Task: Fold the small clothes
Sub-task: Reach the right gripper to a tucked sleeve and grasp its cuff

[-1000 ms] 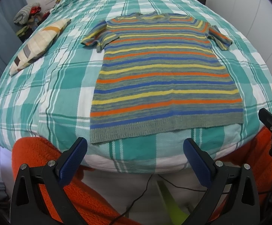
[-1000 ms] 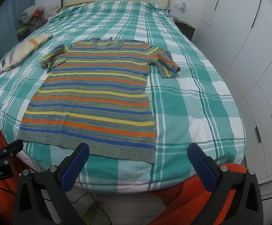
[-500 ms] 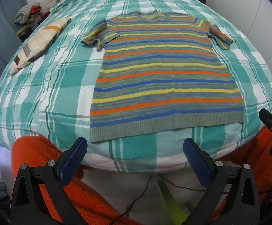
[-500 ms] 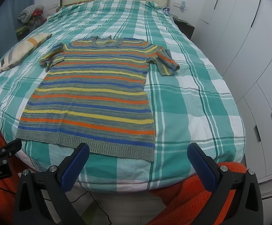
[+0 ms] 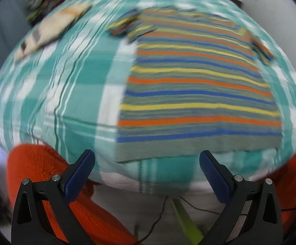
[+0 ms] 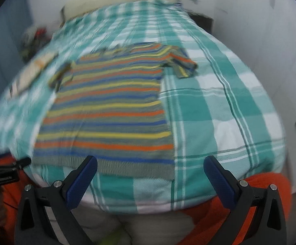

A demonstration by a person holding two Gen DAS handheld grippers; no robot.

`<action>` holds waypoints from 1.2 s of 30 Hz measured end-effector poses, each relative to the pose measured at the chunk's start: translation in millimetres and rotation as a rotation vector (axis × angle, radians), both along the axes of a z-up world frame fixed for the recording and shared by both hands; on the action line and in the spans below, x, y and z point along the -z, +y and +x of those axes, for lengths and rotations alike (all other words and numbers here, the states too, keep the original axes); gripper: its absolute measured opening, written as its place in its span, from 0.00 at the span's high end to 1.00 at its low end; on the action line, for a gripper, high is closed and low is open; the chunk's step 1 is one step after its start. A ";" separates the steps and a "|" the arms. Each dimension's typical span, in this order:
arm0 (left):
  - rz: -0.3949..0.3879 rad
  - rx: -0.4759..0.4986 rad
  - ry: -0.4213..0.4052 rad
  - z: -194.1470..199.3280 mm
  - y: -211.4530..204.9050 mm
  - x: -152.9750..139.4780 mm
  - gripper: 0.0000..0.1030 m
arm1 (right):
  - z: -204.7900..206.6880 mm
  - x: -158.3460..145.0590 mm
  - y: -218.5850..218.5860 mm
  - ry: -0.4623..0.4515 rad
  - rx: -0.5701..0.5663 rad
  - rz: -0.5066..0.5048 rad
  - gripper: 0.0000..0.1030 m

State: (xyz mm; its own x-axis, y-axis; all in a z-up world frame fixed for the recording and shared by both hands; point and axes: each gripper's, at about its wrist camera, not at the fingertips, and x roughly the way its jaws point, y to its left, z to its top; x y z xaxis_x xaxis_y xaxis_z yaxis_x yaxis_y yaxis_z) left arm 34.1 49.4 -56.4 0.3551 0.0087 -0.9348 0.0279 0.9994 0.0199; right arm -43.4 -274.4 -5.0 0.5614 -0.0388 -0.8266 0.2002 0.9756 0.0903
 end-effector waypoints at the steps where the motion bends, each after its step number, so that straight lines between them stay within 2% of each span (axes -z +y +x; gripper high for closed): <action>1: -0.029 -0.021 0.022 7.3 12.2 9.8 0.01 | 2.4 7.4 -21.1 0.011 0.041 0.048 0.00; 4: -0.043 -0.033 0.066 21.6 29.0 34.0 0.01 | 11.8 34.5 -54.7 0.091 0.074 0.145 0.00; 7: -0.042 -0.007 0.092 31.2 28.7 52.8 0.01 | 23.4 68.7 -63.4 0.208 0.030 0.186 0.00; 11: -0.022 0.040 0.080 43.0 17.6 68.4 0.02 | 42.7 99.6 -54.4 0.241 -0.043 0.297 0.04; 13: -0.001 0.064 0.064 44.8 12.0 72.9 0.02 | 53.3 112.5 -50.2 0.256 -0.052 0.305 0.10; 16: 0.023 0.082 0.041 41.8 7.8 75.4 0.02 | 60.9 125.0 -41.9 0.290 -0.054 0.232 0.19; 18: 0.032 0.093 0.030 37.5 6.3 76.1 0.04 | 59.0 122.7 -35.5 0.277 -0.086 0.232 0.33; 19: 0.038 0.096 0.027 35.4 5.0 76.7 0.05 | 59.0 121.3 -34.2 0.276 -0.094 0.244 0.46; 21: 0.055 0.101 0.016 29.3 2.2 75.0 0.06 | 57.7 119.3 -32.7 0.272 -0.102 0.263 0.95; 26: 0.110 0.106 0.006 18.2 -3.7 72.3 0.06 | 51.2 133.6 -38.5 0.330 -0.040 0.287 0.95; 28: 0.116 0.098 -0.006 13.5 -4.9 67.5 0.07 | 54.1 128.9 -30.2 0.338 -0.052 0.242 0.94; 29: 0.116 0.091 -0.020 13.8 -4.5 62.9 0.07 | 55.1 125.7 -27.1 0.338 -0.059 0.220 0.90; 32: 0.077 0.051 -0.082 10.8 4.9 47.6 0.07 | 58.2 110.3 -25.8 0.332 -0.074 0.209 0.61; 34: 0.048 0.013 -0.128 8.4 10.2 38.5 0.06 | 59.2 91.7 -39.1 0.278 -0.079 0.207 0.57; 36: 0.021 -0.024 -0.156 9.8 15.6 34.0 0.06 | 71.7 67.6 -55.5 0.209 -0.080 0.118 0.57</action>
